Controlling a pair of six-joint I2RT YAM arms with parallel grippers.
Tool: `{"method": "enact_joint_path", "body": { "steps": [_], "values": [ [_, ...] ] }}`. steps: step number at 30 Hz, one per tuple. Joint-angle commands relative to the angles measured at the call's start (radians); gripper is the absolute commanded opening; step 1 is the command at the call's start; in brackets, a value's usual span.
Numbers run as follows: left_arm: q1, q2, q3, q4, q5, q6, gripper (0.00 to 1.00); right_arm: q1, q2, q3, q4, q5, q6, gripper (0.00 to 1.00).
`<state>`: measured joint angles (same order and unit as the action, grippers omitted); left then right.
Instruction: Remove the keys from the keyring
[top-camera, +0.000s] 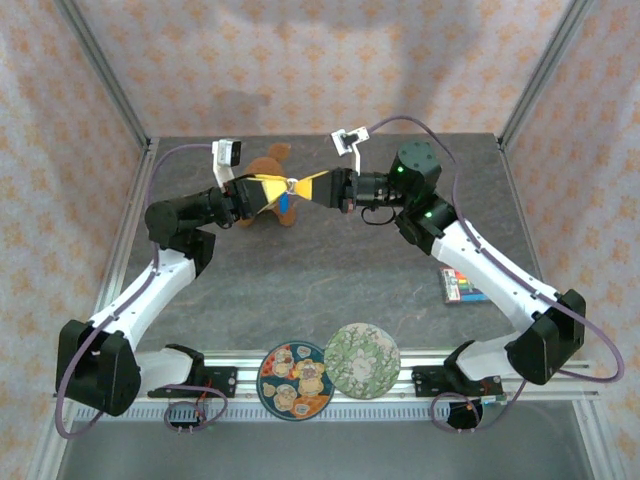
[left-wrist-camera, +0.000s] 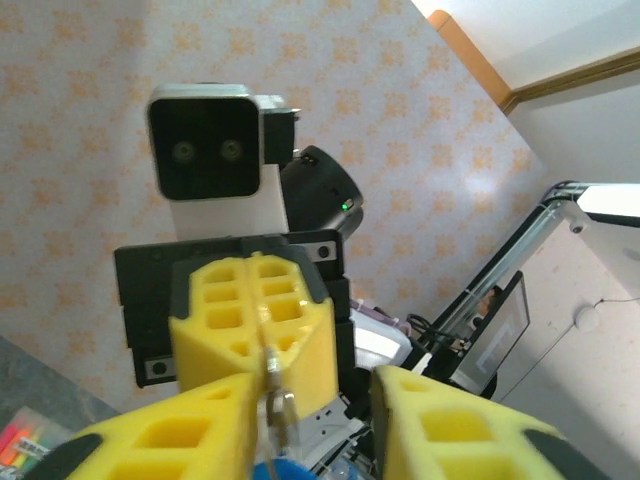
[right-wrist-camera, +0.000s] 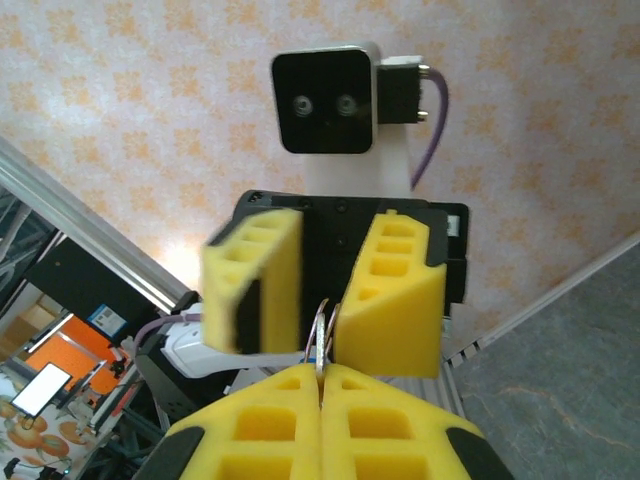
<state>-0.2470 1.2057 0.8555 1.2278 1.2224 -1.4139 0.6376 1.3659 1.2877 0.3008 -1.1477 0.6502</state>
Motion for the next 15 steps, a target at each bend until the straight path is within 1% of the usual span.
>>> {"method": "enact_joint_path", "body": {
  "steps": [1, 5, 11, 13, 15],
  "values": [
    [0.009, -0.032, 0.014, 0.011, -0.004, 0.034, 0.41, -0.006, -0.023, -0.007, -0.006, 0.013, -0.029, 0.0],
    [0.016, -0.052, 0.005, -0.054, -0.003, 0.082, 0.45, -0.006, -0.032, -0.013, -0.008, 0.008, -0.032, 0.0],
    [0.018, -0.073, 0.005, -0.141, 0.008, 0.137, 0.45, -0.006, -0.042, -0.008, -0.04, 0.012, -0.058, 0.0],
    [0.018, -0.08, 0.005, -0.173, 0.01, 0.159, 0.45, -0.006, -0.046, 0.0, -0.083, 0.02, -0.09, 0.0],
    [0.022, -0.093, 0.006, -0.22, 0.011, 0.194, 0.45, -0.006, -0.055, 0.015, -0.159, 0.038, -0.155, 0.0]
  ]
}}
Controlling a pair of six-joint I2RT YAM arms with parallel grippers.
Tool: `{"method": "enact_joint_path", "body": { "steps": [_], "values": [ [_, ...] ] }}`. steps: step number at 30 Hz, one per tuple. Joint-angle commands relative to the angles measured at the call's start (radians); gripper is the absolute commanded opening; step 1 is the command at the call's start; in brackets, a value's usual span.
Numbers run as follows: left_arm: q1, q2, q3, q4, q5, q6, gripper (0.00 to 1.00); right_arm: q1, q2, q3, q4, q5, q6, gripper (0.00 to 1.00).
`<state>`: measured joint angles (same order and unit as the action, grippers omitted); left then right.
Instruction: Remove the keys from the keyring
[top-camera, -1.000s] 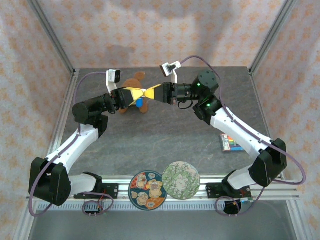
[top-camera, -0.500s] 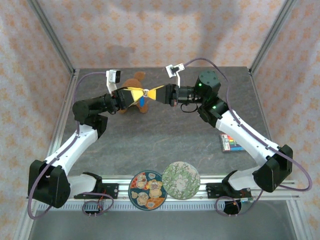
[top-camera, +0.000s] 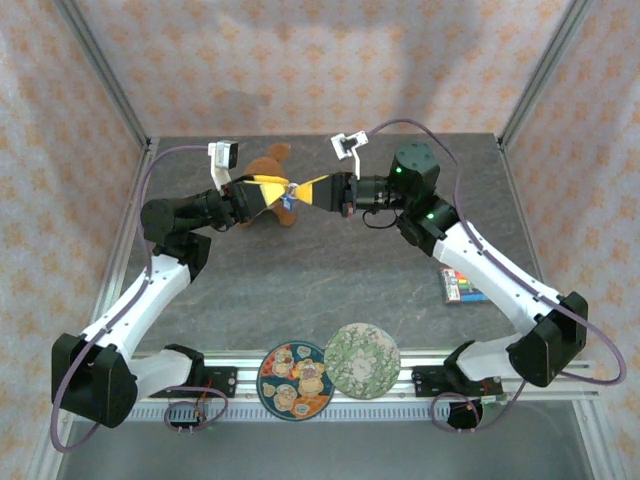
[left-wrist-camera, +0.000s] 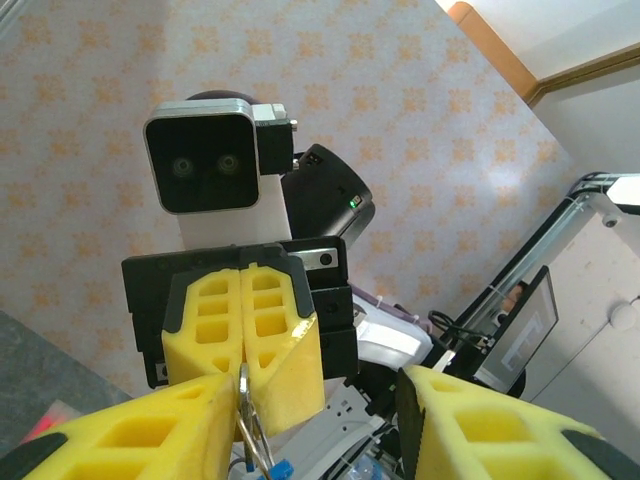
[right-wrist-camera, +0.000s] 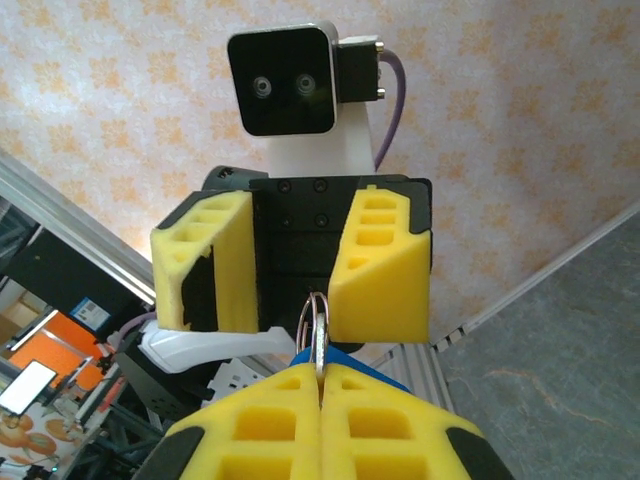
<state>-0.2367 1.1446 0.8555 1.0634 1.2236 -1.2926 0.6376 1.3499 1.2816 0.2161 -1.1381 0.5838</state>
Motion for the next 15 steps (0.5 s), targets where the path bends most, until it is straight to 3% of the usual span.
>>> {"method": "enact_joint_path", "body": {
  "steps": [1, 4, 9, 15],
  "values": [
    [0.017, -0.04, 0.006, -0.082, 0.007, 0.095, 0.46, -0.006, -0.044, 0.033, -0.127, 0.041, -0.131, 0.0],
    [0.035, -0.084, 0.011, -0.304, -0.017, 0.245, 0.47, -0.006, -0.063, 0.071, -0.308, 0.093, -0.282, 0.0],
    [0.045, -0.171, 0.096, -0.909, -0.119, 0.683, 0.53, -0.006, -0.069, 0.14, -0.59, 0.212, -0.517, 0.0],
    [0.043, -0.165, 0.108, -0.962, -0.062, 0.707, 0.55, -0.005, -0.068, 0.156, -0.672, 0.23, -0.621, 0.0]
  ]
}}
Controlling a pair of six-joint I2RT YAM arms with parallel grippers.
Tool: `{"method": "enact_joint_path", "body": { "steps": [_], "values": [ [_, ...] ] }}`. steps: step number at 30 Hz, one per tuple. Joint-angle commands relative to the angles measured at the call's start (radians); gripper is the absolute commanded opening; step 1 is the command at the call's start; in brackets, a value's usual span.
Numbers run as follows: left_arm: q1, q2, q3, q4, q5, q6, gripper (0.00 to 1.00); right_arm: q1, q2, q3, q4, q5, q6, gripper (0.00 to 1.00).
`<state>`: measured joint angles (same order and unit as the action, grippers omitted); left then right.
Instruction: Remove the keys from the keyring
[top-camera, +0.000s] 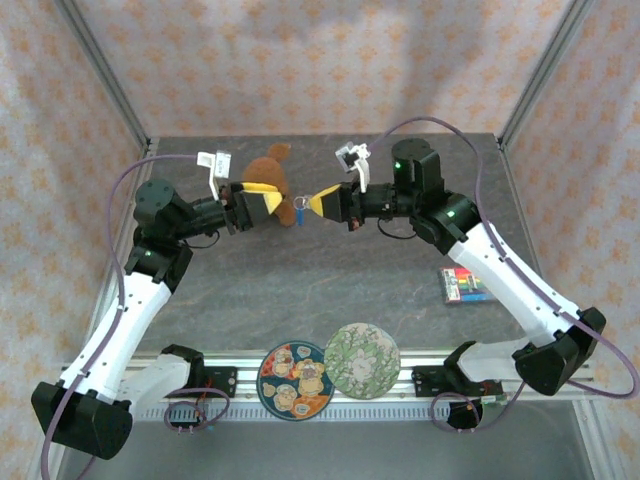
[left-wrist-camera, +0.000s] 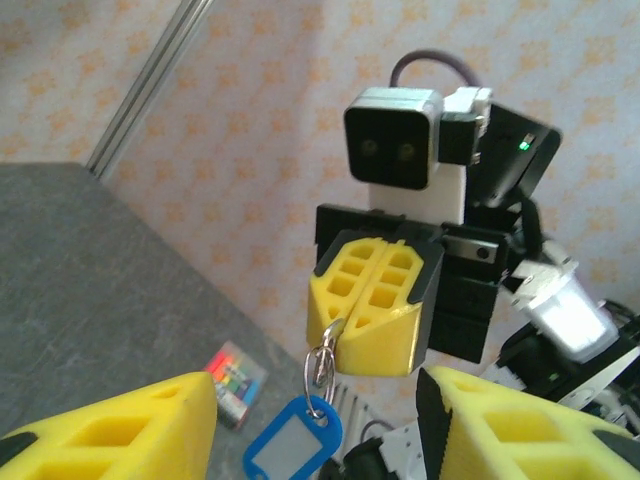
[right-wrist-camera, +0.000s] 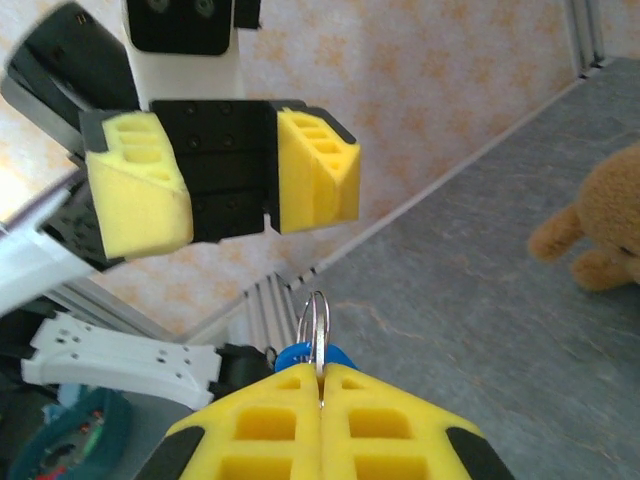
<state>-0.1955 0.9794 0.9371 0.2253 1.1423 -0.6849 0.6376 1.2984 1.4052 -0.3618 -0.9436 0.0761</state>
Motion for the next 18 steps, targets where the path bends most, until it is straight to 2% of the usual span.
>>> {"method": "enact_joint_path", "body": {
  "steps": [1, 5, 10, 18],
  "values": [
    [0.001, 0.003, 0.027, -0.119, 0.034, 0.095, 0.56, -0.005, -0.013, 0.04, -0.109, 0.033, -0.128, 0.0],
    [-0.027, 0.026, 0.052, -0.114, 0.071, 0.095, 0.56, -0.004, -0.004, 0.062, -0.132, 0.007, -0.148, 0.0],
    [-0.081, 0.062, 0.113, -0.236, 0.051, 0.203, 0.56, -0.003, 0.013, 0.089, -0.153, -0.012, -0.154, 0.0],
    [-0.115, 0.091, 0.142, -0.244, 0.06, 0.217, 0.54, 0.006, 0.024, 0.109, -0.167, -0.026, -0.159, 0.0]
  ]
}}
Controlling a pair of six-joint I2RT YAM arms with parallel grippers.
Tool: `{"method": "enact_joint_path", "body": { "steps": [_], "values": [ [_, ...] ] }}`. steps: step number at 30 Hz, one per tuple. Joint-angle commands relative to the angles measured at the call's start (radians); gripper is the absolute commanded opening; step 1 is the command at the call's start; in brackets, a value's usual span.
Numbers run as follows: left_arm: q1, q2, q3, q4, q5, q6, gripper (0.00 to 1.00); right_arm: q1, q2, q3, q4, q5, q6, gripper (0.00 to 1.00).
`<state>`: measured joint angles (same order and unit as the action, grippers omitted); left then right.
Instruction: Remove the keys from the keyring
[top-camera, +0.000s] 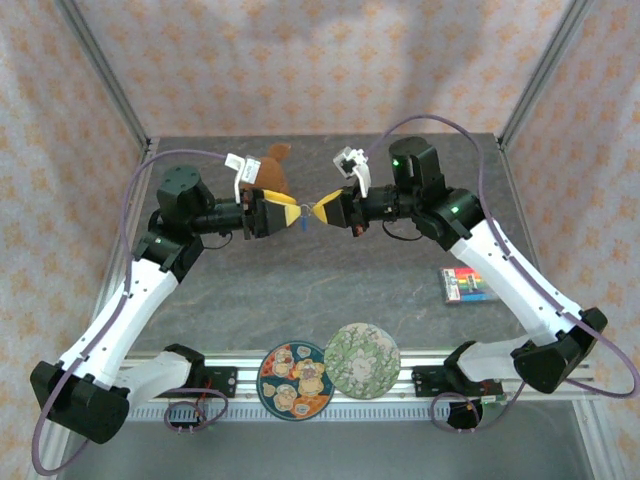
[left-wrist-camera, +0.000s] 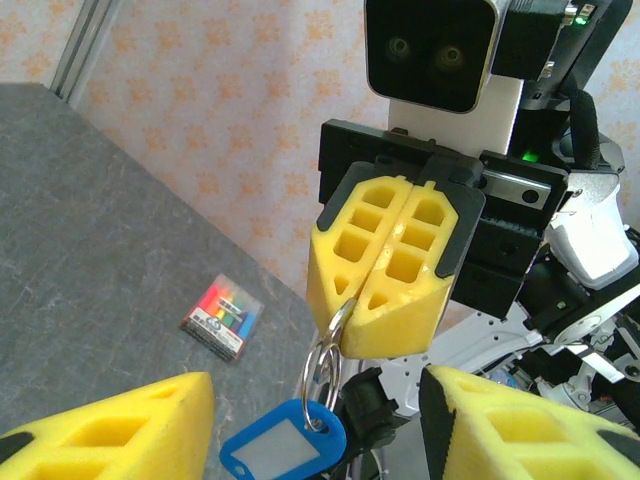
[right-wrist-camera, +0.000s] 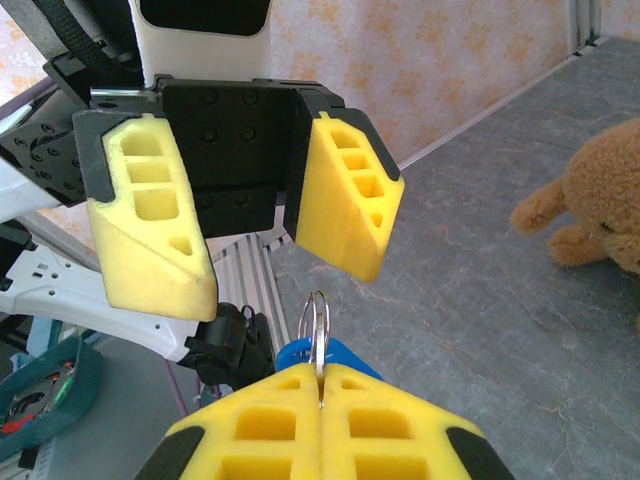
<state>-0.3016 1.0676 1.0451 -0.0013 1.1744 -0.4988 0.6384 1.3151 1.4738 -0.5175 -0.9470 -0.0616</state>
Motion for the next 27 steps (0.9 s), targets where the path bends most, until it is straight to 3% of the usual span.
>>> {"method": "enact_joint_path", "body": {
  "steps": [1, 8, 18, 23, 27],
  "values": [
    [-0.011, 0.004, 0.037, -0.019, 0.03, 0.032, 0.54, 0.007, 0.007, 0.04, -0.013, -0.025, -0.023, 0.0],
    [-0.028, 0.013, 0.056, -0.06, 0.031, 0.06, 0.48, 0.01, 0.014, 0.051, -0.018, -0.029, -0.028, 0.0],
    [-0.035, 0.024, 0.064, -0.055, 0.037, 0.062, 0.2, 0.018, 0.021, 0.067, -0.042, -0.026, -0.047, 0.0],
    [-0.034, 0.017, 0.046, -0.008, 0.032, 0.032, 0.02, 0.018, 0.008, 0.057, -0.027, -0.005, -0.046, 0.0],
    [-0.031, 0.009, 0.015, 0.099, 0.023, -0.041, 0.0, 0.019, -0.016, 0.026, 0.019, 0.01, -0.036, 0.0]
  ]
}}
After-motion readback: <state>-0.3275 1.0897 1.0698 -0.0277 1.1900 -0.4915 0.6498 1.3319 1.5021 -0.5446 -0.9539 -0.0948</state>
